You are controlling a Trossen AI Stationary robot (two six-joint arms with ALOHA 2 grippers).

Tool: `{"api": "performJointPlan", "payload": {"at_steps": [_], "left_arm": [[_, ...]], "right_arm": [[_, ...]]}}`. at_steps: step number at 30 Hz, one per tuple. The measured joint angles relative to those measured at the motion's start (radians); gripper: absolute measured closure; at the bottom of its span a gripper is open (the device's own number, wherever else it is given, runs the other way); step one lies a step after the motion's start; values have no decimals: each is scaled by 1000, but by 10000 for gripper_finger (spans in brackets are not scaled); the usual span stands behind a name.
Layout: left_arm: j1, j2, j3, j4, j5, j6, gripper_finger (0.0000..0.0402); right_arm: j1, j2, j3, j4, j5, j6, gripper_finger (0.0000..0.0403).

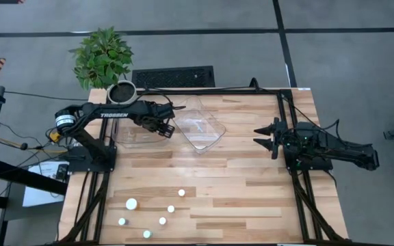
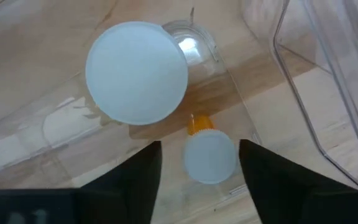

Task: Pick and place medicine bottles into bin by pill shape (circle, oval)
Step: Put the top small orange capsule bottle into the left transparent bin, then put the large orange capsule bottle into the left transparent bin

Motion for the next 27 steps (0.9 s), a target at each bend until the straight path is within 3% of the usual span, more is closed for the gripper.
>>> {"api": "performJointPlan", "payload": {"at_steps": [6,14,27], "left_arm": [[0,-9,1,0,7,8,153],[0,-70,1,-34,30,15,148],[-6,-341,1,-118,97,5,148]], "right_arm": [[0,0,0,0,0,0,178],[0,0,0,0,0,0,178],[0,0,0,0,0,0,178]]}}
